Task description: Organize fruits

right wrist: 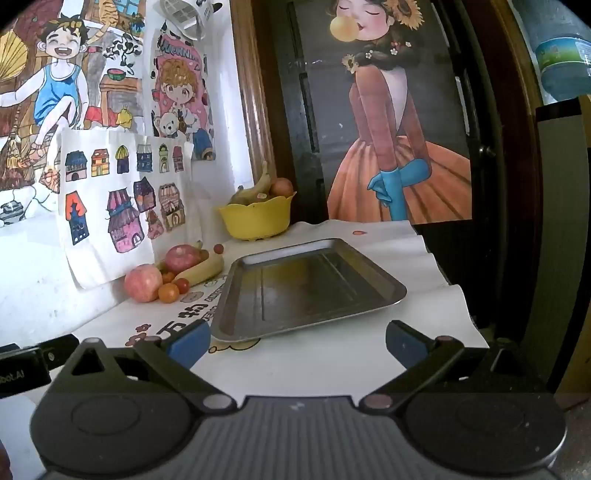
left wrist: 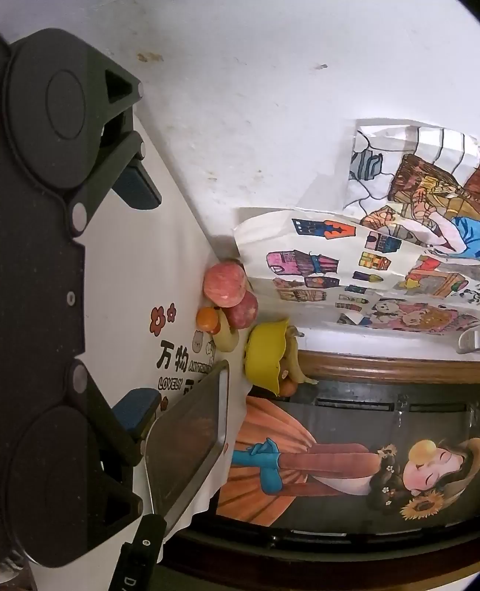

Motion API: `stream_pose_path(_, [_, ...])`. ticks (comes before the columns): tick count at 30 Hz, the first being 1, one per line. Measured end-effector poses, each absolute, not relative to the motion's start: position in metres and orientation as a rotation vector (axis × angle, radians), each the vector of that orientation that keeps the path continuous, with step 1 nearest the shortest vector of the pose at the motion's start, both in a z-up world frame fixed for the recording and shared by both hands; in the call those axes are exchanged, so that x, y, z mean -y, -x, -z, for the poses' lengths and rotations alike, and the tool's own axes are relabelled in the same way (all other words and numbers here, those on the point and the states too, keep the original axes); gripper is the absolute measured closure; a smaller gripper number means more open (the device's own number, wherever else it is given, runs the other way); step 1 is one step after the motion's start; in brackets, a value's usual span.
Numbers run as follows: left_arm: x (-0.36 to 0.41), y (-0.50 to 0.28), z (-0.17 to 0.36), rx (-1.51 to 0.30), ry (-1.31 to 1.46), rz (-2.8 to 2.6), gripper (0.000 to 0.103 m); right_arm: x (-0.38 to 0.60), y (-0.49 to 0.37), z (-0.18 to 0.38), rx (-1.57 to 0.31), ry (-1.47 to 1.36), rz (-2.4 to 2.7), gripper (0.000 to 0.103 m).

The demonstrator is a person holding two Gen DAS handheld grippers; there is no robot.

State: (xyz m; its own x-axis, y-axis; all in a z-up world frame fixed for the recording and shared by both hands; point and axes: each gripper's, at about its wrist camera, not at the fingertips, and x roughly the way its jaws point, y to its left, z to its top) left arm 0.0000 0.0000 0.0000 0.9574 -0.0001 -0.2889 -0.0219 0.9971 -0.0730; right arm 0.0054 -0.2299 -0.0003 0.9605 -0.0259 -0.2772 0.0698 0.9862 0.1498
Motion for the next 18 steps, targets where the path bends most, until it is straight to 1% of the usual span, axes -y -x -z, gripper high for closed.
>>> stream_pose_path(18, [0.0,0.0,-0.0001,-0.295,0.079,-0.011,0.001,0.2297,-0.0056,0.0,-0.283,-0.156,0.049,0.0])
